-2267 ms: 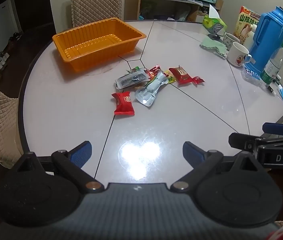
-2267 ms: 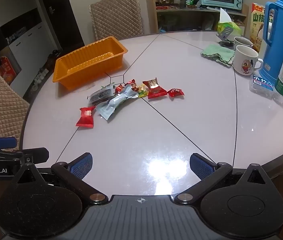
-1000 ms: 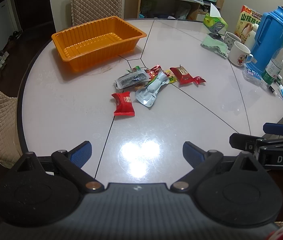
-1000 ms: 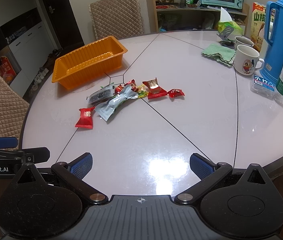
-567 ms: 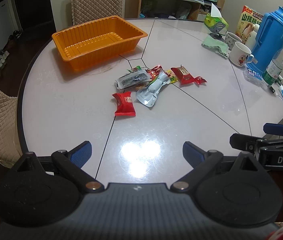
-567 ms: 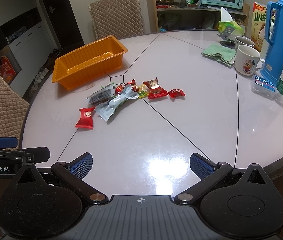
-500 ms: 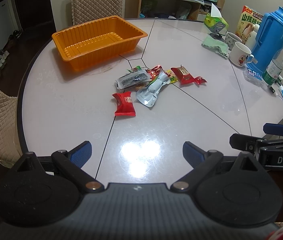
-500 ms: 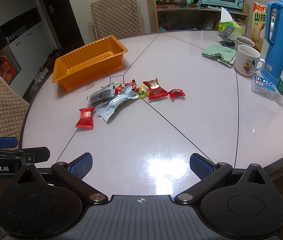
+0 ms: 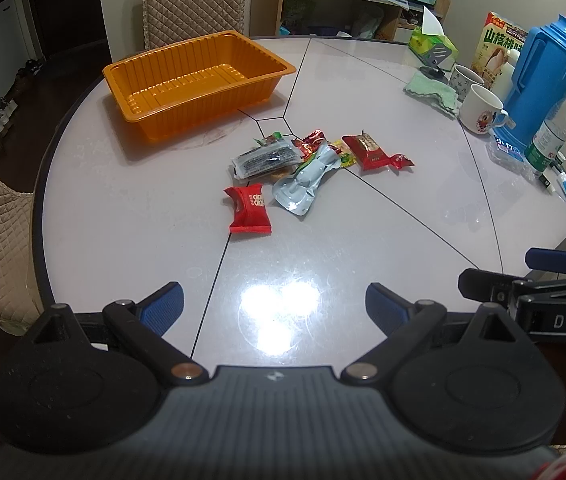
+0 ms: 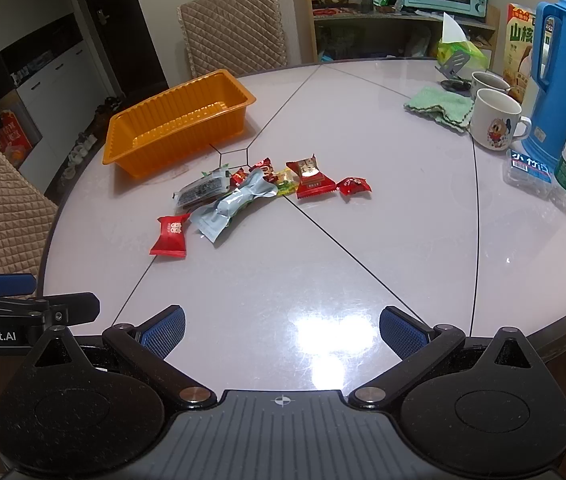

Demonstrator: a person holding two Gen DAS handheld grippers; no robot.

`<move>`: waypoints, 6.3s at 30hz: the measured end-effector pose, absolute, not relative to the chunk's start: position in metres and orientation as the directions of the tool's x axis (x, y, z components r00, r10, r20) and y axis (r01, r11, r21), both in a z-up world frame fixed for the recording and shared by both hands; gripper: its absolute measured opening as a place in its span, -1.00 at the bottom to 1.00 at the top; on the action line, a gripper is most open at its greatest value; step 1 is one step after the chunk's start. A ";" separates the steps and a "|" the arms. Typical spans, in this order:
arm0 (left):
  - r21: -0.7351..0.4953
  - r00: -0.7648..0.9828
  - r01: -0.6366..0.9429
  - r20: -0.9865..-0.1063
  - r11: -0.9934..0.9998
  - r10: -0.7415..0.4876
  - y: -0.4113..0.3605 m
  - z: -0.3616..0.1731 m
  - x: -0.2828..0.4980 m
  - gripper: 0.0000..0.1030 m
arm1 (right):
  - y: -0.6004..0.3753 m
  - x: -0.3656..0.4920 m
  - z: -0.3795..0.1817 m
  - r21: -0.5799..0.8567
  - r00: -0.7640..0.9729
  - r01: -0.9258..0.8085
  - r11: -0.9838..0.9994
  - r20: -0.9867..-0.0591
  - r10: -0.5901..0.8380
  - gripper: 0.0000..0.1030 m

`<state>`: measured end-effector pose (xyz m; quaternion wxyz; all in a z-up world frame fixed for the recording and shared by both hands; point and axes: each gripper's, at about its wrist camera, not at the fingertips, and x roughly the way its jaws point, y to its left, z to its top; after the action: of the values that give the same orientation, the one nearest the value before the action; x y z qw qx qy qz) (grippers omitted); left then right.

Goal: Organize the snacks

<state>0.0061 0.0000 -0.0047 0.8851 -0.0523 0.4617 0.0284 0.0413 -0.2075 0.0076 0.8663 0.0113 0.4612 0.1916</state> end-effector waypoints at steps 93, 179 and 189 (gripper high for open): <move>-0.034 0.568 -0.071 -0.823 0.997 0.012 0.077 -0.099 0.144 -0.56 | -0.135 0.193 -0.087 0.383 0.419 -0.265 0.885 -0.781 0.463 0.54; -0.098 0.731 -0.159 -0.680 0.982 0.051 0.196 -0.031 0.302 -0.56 | 0.048 0.340 -0.028 0.270 0.445 -0.608 0.747 -0.663 0.602 -0.39; -0.123 0.690 -0.188 -0.723 0.974 0.041 0.210 -0.059 0.317 -0.56 | 0.067 0.366 -0.067 0.221 0.414 -0.631 0.743 -0.714 0.564 -0.39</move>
<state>0.3173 0.2098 -0.0588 0.9143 -0.0941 0.3890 0.0626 0.3658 0.0667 -0.0674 0.8399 -0.0412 0.4077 0.3558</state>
